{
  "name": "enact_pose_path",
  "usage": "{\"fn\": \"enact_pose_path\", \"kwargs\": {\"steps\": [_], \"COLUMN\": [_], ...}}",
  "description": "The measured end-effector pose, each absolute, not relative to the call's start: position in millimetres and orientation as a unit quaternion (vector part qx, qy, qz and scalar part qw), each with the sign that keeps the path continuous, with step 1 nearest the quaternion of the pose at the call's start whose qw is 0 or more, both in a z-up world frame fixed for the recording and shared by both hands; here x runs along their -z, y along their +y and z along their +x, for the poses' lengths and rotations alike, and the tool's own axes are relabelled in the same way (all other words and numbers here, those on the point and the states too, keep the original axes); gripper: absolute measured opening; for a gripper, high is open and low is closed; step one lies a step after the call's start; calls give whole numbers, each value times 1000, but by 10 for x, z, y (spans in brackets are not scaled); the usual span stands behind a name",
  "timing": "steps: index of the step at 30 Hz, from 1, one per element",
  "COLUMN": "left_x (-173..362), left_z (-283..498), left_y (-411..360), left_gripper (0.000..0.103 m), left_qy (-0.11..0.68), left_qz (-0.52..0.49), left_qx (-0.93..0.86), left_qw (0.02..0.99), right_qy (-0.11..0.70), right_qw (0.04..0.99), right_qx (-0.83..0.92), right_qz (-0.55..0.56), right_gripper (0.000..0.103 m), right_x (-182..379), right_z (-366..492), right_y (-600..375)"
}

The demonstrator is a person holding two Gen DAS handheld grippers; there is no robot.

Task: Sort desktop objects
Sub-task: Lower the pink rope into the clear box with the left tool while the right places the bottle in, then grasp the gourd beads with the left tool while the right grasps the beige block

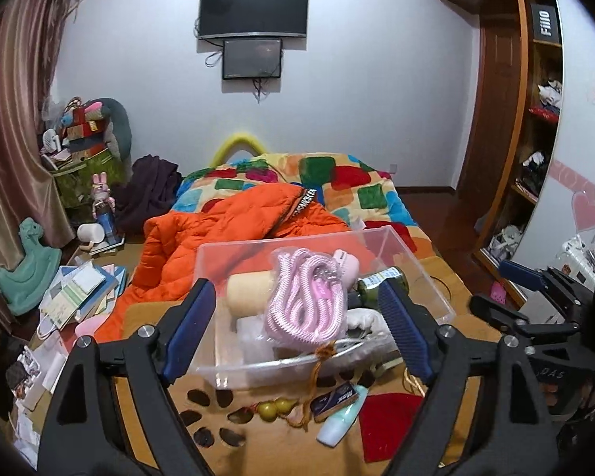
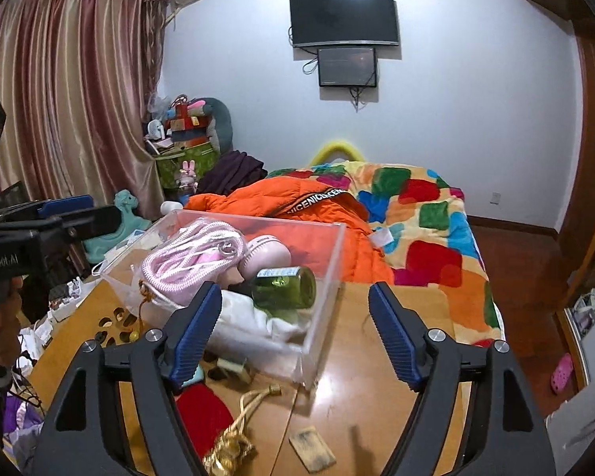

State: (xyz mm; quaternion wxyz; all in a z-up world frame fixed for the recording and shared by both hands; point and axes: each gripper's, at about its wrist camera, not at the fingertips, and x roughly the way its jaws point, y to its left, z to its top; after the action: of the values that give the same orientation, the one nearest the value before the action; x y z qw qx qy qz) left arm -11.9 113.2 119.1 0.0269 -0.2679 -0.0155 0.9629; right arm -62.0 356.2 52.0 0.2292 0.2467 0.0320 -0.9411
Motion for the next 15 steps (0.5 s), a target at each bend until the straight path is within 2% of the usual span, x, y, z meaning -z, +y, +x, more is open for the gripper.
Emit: {"fn": "enact_pose_path", "kwargs": {"steps": [5,15], "left_x": [-1126,-725], "left_z": [33,209], "left_y": [1001,885], "left_gripper": [93,93], "left_qy": [-30,-27], "left_qz": [-270,-303], "left_qx": [-962,-952], "left_qw": [12,-13], "right_qy": [22,20], "right_qw": [215,192], "right_qx": [947,950], "right_qz": [239,244], "right_gripper": [77,77], "right_x": [-521,-302], "right_z": [-423,-179], "right_y": [3693,3827]}}
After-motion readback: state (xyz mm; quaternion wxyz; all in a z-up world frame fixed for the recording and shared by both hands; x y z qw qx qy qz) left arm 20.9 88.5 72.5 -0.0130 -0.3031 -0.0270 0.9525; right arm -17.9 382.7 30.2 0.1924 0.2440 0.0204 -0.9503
